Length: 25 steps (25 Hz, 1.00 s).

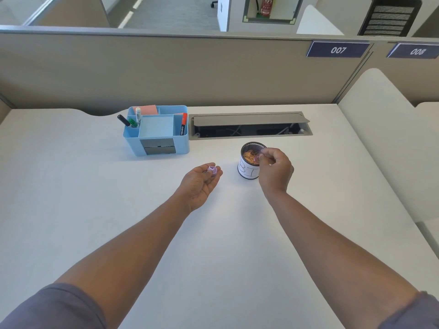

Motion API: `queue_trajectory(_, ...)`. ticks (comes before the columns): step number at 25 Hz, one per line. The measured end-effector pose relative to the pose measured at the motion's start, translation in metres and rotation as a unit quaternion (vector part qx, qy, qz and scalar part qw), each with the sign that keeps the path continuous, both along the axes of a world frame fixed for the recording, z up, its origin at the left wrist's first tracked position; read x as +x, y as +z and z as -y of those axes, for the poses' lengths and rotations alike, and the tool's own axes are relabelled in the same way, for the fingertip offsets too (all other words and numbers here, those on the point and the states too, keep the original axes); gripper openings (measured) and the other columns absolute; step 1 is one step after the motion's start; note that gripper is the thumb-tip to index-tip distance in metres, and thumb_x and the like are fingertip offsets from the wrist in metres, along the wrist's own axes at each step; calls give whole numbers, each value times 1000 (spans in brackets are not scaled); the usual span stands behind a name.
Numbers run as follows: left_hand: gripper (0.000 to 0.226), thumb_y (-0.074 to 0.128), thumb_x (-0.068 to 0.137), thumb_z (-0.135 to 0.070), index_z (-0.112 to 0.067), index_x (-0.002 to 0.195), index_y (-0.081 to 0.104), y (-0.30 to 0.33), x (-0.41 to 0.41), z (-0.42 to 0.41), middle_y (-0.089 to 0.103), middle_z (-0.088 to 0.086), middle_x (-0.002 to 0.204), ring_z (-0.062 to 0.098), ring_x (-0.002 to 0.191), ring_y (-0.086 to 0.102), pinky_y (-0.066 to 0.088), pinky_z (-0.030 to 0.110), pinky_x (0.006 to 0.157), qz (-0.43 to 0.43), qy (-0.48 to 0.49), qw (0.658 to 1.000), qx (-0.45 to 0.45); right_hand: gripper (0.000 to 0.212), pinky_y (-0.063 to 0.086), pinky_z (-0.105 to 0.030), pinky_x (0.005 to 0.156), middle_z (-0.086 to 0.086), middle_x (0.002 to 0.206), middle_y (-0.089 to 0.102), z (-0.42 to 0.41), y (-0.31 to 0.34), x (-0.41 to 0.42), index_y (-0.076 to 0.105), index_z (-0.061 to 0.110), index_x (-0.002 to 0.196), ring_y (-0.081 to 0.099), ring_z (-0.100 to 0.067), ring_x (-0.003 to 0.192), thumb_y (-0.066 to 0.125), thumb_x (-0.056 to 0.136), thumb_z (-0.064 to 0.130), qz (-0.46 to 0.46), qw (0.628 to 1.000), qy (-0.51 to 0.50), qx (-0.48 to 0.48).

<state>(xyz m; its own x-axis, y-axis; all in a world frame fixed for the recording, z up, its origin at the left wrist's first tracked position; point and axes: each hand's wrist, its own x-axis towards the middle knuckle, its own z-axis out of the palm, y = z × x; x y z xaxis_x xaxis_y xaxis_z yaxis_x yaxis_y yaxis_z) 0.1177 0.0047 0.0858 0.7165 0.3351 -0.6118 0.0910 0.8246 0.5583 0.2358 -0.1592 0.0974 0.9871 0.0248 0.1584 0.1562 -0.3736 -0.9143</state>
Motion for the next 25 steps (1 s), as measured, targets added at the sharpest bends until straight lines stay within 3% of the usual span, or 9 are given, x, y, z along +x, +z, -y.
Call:
queue_trajectory(2, 33, 56, 99, 8, 8, 132, 57, 0, -1, 0, 64, 26, 135, 34, 121, 66, 56, 37, 99, 2, 1, 1000, 0, 16, 55, -28, 85, 5, 90, 73, 1, 0, 0, 70, 20, 94, 68, -13, 86, 65, 87, 8, 8, 1000, 7, 2)
queue_trajectory(6, 31, 57, 98, 8, 7, 130, 58, 0, -4, 0, 64, 25, 135, 34, 120, 67, 56, 37, 98, 0, 1, 1000, 4, 35, 47, -13, 86, 17, 95, 66, 3, 0, -3, 65, 18, 121, 64, 1, 88, 59, 89, 6, -8, 1000, -2, 30)
queue_trajectory(9, 30, 56, 98, 8, 7, 128, 59, 1, -8, 0, 65, 25, 134, 33, 120, 67, 57, 36, 97, 6, 4, 1000, 4, 41, 50, -23, 93, 5, 112, 66, 2, 4, -7, 61, 19, 131, 63, -9, 101, 55, 92, 9, -42, 996, -45, 64)
queue_trajectory(12, 27, 58, 98, 6, 5, 125, 62, 5, -12, -1, 68, 22, 130, 32, 117, 68, 59, 35, 95, 9, -3, 1000, 8, 35, 52, -28, 94, -2, 122, 65, 1, 6, -15, 66, 20, 124, 66, -16, 104, 56, 92, 13, -83, 988, -48, 124)
queue_trajectory(16, 21, 61, 97, 5, 2, 118, 66, 10, -21, -1, 69, 21, 130, 32, 119, 68, 58, 36, 96, 23, -4, 1000, 13, 22, 54, -28, 84, -2, 98, 69, -6, 4, -39, 70, 18, 102, 65, -16, 85, 60, 90, 3, -179, 950, 10, 256)
queue_trajectory(18, 24, 63, 96, 5, 1, 119, 67, 9, -29, -1, 70, 20, 128, 32, 118, 69, 59, 35, 95, 24, 2, 999, 22, 20, 56, -25, 85, -5, 99, 69, -10, -1, -53, 70, 11, 99, 67, -15, 85, 58, 94, -4, -244, 915, 53, 317)
queue_trajectory(21, 26, 64, 94, 7, 1, 119, 68, 6, -41, -3, 72, 21, 127, 32, 116, 71, 60, 34, 94, 29, 14, 999, 27, 15, 59, -23, 84, -11, 106, 68, -14, -11, -70, 68, 3, 103, 69, -19, 91, 58, 96, -5, -315, 881, 104, 336)
queue_trajectory(25, 29, 64, 92, 11, 2, 119, 69, 0, -54, -6, 72, 23, 125, 33, 114, 72, 62, 33, 90, 39, 23, 998, 36, 17, 58, -23, 84, -12, 107, 69, -20, -16, -84, 67, 0, 110, 69, -21, 96, 59, 96, -5, -334, 871, 157, 325)
